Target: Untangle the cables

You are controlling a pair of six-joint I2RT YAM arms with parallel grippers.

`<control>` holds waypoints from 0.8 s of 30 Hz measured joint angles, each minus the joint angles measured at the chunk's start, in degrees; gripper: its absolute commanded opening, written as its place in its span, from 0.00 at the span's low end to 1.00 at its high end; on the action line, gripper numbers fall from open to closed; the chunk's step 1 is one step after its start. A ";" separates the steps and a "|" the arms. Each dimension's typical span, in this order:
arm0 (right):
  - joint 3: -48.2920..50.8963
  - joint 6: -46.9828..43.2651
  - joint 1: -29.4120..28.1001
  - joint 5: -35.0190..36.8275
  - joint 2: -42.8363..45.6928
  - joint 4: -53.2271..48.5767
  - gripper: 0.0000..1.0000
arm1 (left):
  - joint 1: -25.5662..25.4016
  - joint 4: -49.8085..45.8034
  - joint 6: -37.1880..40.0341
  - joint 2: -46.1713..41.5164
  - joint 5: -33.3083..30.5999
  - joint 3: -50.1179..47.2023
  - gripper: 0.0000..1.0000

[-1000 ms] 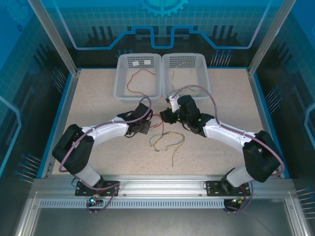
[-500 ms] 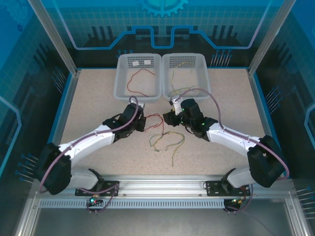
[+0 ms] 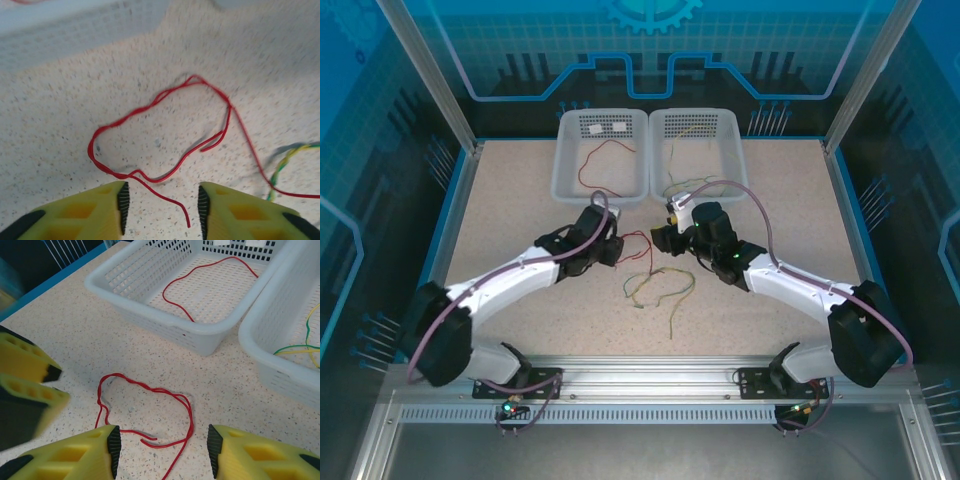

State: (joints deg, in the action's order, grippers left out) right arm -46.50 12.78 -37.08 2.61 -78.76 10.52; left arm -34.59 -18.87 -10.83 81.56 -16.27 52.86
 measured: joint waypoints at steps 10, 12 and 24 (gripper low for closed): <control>0.00 -0.02 0.00 0.42 0.00 -0.17 0.54 | -0.17 -3.98 2.45 13.31 -0.17 5.35 0.57; 0.00 -0.04 0.00 0.48 0.00 -0.17 0.55 | -0.46 -4.04 2.45 14.12 -0.50 5.55 0.58; 0.22 -0.02 0.00 0.90 0.02 -0.04 0.56 | -2.75 -4.48 1.95 19.21 -4.59 6.23 0.56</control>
State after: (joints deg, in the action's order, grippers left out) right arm -46.28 12.75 -37.08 3.51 -78.74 10.48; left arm -37.34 -23.35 -8.88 100.77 -20.86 59.09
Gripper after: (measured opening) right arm 0.564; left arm 0.574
